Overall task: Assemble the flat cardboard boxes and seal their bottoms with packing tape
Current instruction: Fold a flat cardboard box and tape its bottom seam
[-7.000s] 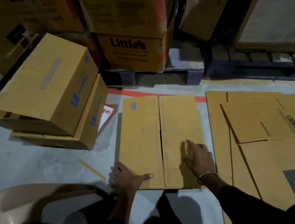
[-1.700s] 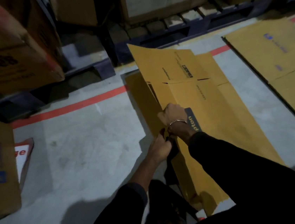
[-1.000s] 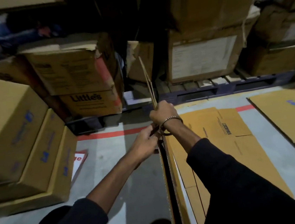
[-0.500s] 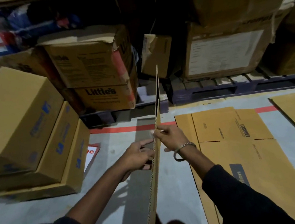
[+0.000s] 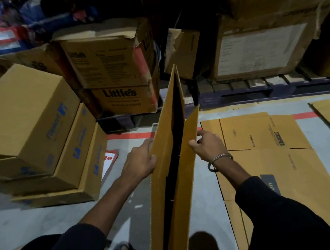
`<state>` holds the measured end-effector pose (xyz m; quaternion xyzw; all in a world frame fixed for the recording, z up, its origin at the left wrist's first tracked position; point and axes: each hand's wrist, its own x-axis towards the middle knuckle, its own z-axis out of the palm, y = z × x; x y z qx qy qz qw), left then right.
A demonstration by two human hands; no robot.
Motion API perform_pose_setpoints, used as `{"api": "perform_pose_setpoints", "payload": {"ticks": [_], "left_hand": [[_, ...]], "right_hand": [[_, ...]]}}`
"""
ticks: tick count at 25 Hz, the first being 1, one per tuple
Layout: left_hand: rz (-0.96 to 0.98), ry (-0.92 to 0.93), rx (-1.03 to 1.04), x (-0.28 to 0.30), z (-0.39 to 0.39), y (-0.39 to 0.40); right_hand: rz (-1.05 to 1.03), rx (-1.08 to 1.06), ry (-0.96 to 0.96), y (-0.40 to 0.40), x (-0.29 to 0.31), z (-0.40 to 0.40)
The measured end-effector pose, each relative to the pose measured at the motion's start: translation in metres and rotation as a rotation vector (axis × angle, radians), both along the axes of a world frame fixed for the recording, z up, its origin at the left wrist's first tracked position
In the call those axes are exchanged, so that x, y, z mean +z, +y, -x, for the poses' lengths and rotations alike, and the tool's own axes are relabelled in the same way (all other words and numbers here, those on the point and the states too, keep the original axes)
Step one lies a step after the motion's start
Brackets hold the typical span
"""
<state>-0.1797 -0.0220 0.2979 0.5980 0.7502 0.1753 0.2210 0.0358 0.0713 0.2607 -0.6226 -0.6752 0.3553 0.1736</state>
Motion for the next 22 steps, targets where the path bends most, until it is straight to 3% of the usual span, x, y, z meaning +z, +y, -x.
{"api": "perform_pose_setpoints", "payload": {"ticks": [5,8,12,16,19,22], "left_hand": [[0.04,0.057,0.004,-0.008,0.004,0.012],[0.089,0.03,0.021,0.003,0.01,0.018],[0.158,0.127,0.015,0.02,0.03,0.017],[0.392,0.218,0.018,0.03,0.029,-0.019],[0.531,0.161,0.018,0.033,-0.001,-0.04],[0.542,0.104,0.093,0.026,-0.014,-0.053]], "right_hand": [[0.238,0.065,0.067,-0.006,0.005,0.01],[0.138,-0.023,-0.003,0.001,0.011,-0.001],[0.058,-0.14,-0.1,0.022,0.02,-0.04],[0.008,-0.17,-0.192,0.041,0.022,-0.082],[-0.124,-0.139,-0.226,0.046,0.024,-0.083],[-0.263,-0.099,-0.18,0.048,0.029,-0.063]]}}
